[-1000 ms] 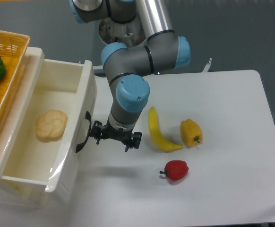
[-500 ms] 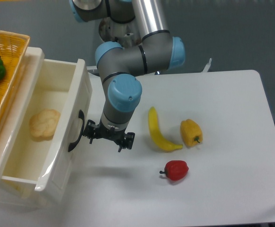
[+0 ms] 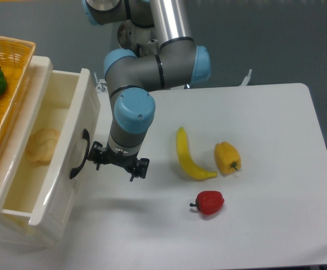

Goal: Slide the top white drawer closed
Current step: 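Push the white drawer front inward with the gripper until shut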

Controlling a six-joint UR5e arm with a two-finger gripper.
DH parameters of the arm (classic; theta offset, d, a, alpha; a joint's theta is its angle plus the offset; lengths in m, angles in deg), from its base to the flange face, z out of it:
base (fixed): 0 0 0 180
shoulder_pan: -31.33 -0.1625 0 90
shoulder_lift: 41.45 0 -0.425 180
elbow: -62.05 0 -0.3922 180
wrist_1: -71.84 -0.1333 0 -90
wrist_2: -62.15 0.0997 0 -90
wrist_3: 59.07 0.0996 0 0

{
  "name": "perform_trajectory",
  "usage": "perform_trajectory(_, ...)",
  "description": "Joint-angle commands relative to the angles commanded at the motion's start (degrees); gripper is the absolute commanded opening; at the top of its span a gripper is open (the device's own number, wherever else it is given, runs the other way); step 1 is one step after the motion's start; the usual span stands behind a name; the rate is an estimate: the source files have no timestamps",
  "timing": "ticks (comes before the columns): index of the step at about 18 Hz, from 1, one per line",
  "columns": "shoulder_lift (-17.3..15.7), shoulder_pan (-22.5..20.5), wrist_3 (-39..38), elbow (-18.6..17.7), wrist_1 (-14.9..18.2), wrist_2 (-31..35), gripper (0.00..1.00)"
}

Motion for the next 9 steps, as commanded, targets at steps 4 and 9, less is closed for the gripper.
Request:
perform_trajectory(4, -0.1, 1.2, 0.1, 0.1, -0.1, 0.0, 1.00)
perform_trajectory(9, -0.1, 2.5, 0.0, 0.3, -0.1, 0.0, 1.00)
